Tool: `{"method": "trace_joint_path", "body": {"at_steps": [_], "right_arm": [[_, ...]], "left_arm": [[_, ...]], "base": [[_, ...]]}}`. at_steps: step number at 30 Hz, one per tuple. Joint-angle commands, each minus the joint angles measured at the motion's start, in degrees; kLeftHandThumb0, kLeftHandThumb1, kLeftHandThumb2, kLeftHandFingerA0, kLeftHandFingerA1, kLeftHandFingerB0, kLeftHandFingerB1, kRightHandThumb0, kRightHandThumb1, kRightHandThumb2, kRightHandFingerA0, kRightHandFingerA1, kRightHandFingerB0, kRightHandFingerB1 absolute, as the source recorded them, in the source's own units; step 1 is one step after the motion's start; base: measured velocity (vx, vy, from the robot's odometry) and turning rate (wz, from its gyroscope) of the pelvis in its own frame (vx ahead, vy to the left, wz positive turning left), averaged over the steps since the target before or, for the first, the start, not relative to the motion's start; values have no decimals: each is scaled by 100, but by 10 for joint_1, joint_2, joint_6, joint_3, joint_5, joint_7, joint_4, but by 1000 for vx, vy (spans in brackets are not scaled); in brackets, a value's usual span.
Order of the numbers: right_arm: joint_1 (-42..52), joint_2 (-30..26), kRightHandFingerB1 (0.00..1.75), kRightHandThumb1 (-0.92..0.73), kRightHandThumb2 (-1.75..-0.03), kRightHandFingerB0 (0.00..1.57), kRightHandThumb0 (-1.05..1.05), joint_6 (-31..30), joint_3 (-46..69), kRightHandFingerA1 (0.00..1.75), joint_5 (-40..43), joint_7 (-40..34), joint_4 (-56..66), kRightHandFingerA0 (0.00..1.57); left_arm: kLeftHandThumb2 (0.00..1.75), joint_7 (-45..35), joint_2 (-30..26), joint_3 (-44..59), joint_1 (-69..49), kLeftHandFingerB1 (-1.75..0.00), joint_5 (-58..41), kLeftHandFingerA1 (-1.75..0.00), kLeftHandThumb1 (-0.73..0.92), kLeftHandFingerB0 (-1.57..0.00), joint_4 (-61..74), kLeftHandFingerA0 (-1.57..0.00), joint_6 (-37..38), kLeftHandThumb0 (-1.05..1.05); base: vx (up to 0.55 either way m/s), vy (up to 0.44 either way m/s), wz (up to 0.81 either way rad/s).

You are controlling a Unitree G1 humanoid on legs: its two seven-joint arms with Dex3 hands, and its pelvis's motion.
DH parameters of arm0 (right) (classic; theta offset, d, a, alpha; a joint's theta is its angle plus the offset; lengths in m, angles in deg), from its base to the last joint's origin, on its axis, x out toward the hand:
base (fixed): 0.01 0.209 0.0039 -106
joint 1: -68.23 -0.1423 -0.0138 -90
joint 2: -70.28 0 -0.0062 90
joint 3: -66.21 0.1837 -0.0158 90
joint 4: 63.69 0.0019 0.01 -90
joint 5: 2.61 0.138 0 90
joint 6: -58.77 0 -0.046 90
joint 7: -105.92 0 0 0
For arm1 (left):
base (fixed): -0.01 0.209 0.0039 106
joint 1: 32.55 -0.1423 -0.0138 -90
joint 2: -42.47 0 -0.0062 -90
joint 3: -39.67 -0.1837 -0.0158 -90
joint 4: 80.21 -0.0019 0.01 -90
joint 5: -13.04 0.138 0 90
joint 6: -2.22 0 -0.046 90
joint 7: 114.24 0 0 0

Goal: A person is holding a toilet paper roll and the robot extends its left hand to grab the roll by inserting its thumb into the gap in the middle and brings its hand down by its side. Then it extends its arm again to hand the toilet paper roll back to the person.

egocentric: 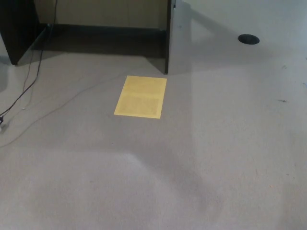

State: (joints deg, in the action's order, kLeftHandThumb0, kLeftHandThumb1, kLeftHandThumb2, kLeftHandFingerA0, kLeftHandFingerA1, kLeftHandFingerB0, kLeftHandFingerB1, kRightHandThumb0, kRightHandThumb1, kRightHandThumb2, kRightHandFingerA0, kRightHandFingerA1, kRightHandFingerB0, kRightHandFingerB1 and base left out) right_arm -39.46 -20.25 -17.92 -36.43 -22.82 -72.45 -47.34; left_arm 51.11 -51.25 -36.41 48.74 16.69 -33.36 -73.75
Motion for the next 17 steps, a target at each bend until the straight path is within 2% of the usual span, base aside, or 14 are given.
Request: {"method": "trace_joint_path", "body": {"at_steps": [1,3,13,17], "right_arm": [[1,-14,40,-68,-60,48,-35,-7,9,67,6,-1,-1,64],[3,-16,41,-68,-60,49,-34,-3,5,71,1,-3,-2,65],[9,-16,40,-69,-60,47,-35,-8,8,63,4,-2,1,62],[3,-18,41,-69,-60,48,-35,-7,8,68,2,0,3,64]], "left_arm": [[55,107,-30,-17,29,-32,49,-41,52,-32,-84,-43,118,-25],[55,112,-33,-26,30,-32,51,-40,52,-32,-95,-43,125,-25],[56,135,-42,-50,35,-32,49,-39,53,-33,-127,-44,152,-25],[56,140,-43,-54,41,-33,46,-40,53,-34,-131,-46,164,-24]], "base": [[0,0,0],[0,0,0],[0,0,0],[0,0,0]]}}
